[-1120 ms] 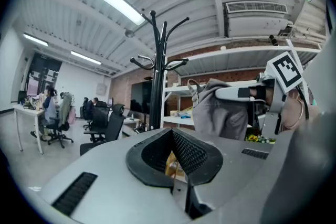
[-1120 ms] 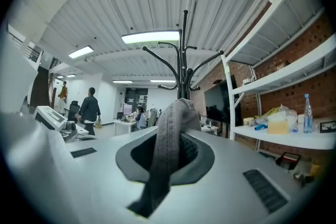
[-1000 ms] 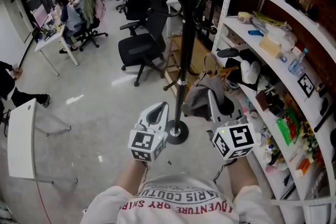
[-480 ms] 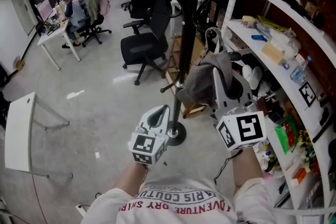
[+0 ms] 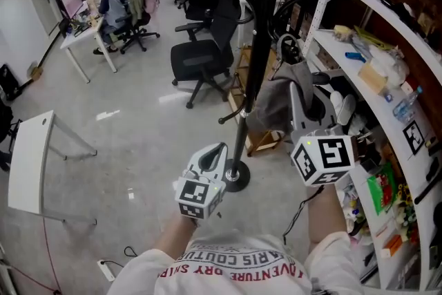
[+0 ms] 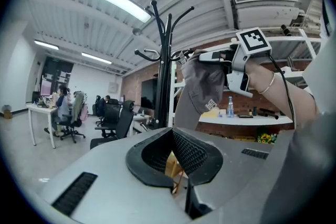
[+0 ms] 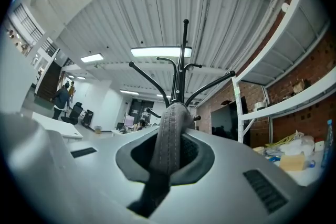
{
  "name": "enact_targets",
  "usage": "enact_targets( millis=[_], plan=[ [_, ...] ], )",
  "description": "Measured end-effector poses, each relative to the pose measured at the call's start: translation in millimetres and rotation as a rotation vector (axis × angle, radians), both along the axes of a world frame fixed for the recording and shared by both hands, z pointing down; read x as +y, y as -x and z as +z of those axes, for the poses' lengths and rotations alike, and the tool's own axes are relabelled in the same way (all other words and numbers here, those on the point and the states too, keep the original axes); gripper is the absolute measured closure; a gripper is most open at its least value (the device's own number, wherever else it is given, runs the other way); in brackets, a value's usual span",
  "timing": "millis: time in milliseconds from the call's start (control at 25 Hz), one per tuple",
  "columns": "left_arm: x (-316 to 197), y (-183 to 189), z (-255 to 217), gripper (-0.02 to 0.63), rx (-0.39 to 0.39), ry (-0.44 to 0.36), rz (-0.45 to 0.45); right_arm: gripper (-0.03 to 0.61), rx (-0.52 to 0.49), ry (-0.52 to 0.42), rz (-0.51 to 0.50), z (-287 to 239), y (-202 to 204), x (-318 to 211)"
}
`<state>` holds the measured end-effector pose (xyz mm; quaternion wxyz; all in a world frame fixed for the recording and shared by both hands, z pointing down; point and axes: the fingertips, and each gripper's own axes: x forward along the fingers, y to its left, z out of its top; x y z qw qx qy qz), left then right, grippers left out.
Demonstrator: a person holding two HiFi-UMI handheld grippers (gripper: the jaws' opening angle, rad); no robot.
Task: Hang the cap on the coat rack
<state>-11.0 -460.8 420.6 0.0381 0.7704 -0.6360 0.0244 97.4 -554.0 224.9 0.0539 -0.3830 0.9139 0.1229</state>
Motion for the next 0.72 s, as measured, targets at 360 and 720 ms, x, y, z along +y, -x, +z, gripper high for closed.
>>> enact_targets(
  millis=[360,720],
  plan=[
    [2,12,11,0.607,0.0,0.03,-0.05,0.551,0.009,0.081,-0.037,25,16,-19],
    [11,8,14,0.607,-0.003,0.031,-0.045,0.551,0.044,0.13,-0.018,56,22,-22]
  ],
)
